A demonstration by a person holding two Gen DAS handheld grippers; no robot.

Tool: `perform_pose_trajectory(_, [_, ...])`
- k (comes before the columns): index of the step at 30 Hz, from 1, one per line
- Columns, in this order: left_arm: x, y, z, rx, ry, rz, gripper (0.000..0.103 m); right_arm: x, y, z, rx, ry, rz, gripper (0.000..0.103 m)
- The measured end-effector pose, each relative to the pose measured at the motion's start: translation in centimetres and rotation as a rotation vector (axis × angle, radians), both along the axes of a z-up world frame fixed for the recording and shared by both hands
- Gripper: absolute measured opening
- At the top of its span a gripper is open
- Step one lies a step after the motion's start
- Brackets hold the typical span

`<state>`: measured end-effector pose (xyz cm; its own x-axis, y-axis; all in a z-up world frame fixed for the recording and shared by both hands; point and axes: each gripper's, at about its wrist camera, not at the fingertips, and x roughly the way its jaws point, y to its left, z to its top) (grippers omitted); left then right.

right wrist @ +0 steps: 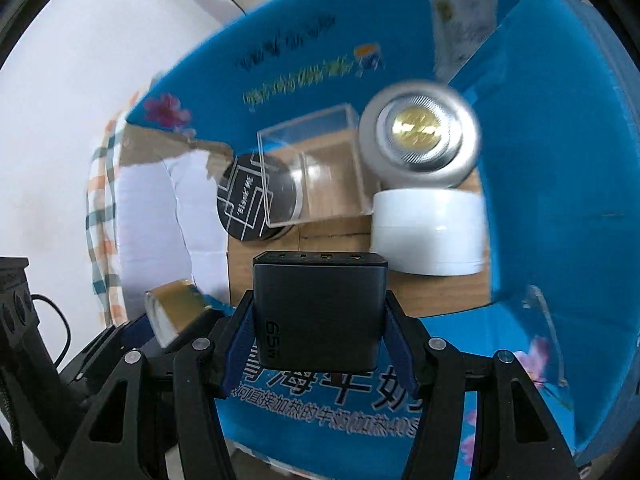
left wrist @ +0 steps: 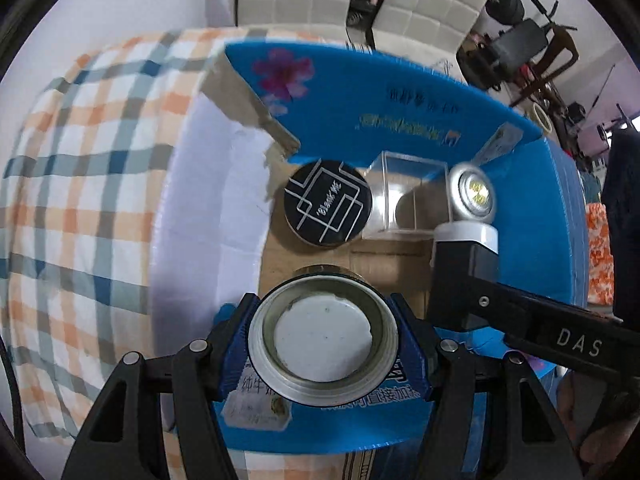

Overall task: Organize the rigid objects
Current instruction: 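Carry the silver lid and dark grey case over the blue box, then lower the lid and case into the blue box and open both grippers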

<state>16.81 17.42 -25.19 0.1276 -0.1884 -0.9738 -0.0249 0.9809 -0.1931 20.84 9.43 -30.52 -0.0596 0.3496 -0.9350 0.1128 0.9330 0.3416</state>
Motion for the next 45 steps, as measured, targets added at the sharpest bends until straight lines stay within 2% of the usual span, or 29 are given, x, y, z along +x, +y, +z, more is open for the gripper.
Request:
perform_pose_trajectory(4, [0.4,-0.8,-2.0,-0.028,0.050,-0.039,0.062,0.6,0.7,-2.2,0.005,0.056,0.008,0.062])
perform_pose_trajectory(6, [0.7,-1.0,-2.9,-0.016,0.076,-0.050,0.062,0.9,0.9,-3.2,0.001,0.076,0.007,0.062])
perform_pose_trajectory(11, [1.4,-0.4,-5.0,-0.018,0.131,-0.034,0.062,1.6,1.6,-5.0,-0.016,0.111,0.022,0.062])
perform_pose_trajectory(14, [1.5,-0.1,-5.7,-0.016,0.150,-0.031,0.062,1.7,1.6,-5.1,-0.037,0.106,0.025,0.064])
perform_pose_trajectory(17, [1.4,-0.1,-6.4,-0.016,0.178,-0.034,0.062,1.7,1.6,-4.3,-0.052,0.068,0.056,0.079])
perform_pose_trajectory(21, [1.3,-0.1,-6.2,-0.017,0.185,-0.023,0.062,1.6,1.6,-3.2,-0.069,0.054,0.072,0.080])
perform_pose_trajectory(24, [1.3,0.0,-5.2,-0.008,0.175,-0.023,0.063,1.2,1.0,-2.1,-0.100,0.032,0.078,0.083])
perform_pose_trajectory(26, [1.1,-0.2,-4.3,-0.002,0.167,-0.031,0.067,1.0,0.4,-1.0,-0.119,0.002,0.081,0.083])
perform_pose_trajectory(29, [1.0,-0.8,-2.7,0.004,0.137,-0.034,0.076,0.7,-0.4,0.6,-0.147,-0.043,0.084,0.086])
perform_pose_trajectory(31, [1.2,-0.8,-1.9,0.008,0.128,-0.037,0.089,0.3,-1.0,1.7,-0.171,-0.073,0.087,0.086])
perform_pose_trajectory(32, [1.2,-1.0,-1.5,0.018,0.122,-0.042,0.089,0.1,-1.2,2.4,-0.184,-0.094,0.096,0.087])
perform_pose_trajectory(34, [0.9,-1.3,-0.5,0.037,0.101,-0.049,0.090,-0.4,-1.6,4.0,-0.236,-0.129,0.120,0.091])
perform_pose_trajectory(36, [0.6,-1.1,0.3,0.041,0.083,-0.044,0.092,-0.9,-2.3,5.4,-0.270,-0.172,0.132,0.103])
perform_pose_trajectory(38, [0.5,-0.8,1.6,0.038,0.058,-0.032,0.101,-1.7,-2.2,7.0,-0.319,-0.246,0.150,0.103])
perform_pose_trajectory(45, [-2.2,-0.4,6.0,0.113,-0.060,-0.020,0.103,-5.2,-2.1,13.2,-0.361,-0.369,0.183,0.103])
